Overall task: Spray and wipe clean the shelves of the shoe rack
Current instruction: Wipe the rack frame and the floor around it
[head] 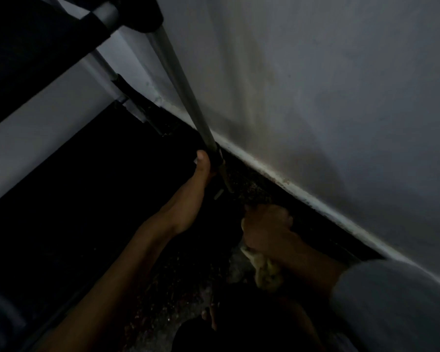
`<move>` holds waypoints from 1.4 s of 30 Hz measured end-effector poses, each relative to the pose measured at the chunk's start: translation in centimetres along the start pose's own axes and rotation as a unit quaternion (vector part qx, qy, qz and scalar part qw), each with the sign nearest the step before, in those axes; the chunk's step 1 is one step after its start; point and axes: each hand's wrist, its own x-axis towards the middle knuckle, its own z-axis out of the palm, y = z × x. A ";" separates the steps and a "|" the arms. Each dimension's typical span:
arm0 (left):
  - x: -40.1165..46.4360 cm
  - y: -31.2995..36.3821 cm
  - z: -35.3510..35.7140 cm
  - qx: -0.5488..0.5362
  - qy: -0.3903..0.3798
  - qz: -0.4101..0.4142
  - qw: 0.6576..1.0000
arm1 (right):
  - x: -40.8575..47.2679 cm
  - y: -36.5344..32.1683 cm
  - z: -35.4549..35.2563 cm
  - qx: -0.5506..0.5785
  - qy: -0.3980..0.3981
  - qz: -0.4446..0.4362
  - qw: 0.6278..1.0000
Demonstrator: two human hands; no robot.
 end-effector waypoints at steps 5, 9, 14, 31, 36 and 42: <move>0.6 -0.7 -0.3 0.018 0.007 -0.023 1.000 | -0.5 0.6 -1.3 0.207 0.060 -0.052 0.975; 0.9 -1.0 -0.5 0.016 0.000 -0.020 1.000 | 1.0 -0.3 -0.8 0.223 0.161 -0.095 0.957; 0.4 -0.4 -0.5 0.028 -0.015 -0.012 0.999 | 1.5 -1.1 0.1 0.123 0.155 -0.015 0.980; 1.1 -0.8 -0.1 0.009 0.003 -0.019 1.000 | 2.1 0.0 -0.8 -0.001 0.078 -0.084 0.993; 0.7 -0.7 -0.1 -0.006 -0.016 -0.012 1.000 | 0.2 0.7 0.5 0.064 0.040 -0.088 0.993; 1.1 -1.1 -0.2 0.007 -0.002 -0.005 1.000 | 1.6 -1.8 0.7 0.082 0.114 -0.005 0.990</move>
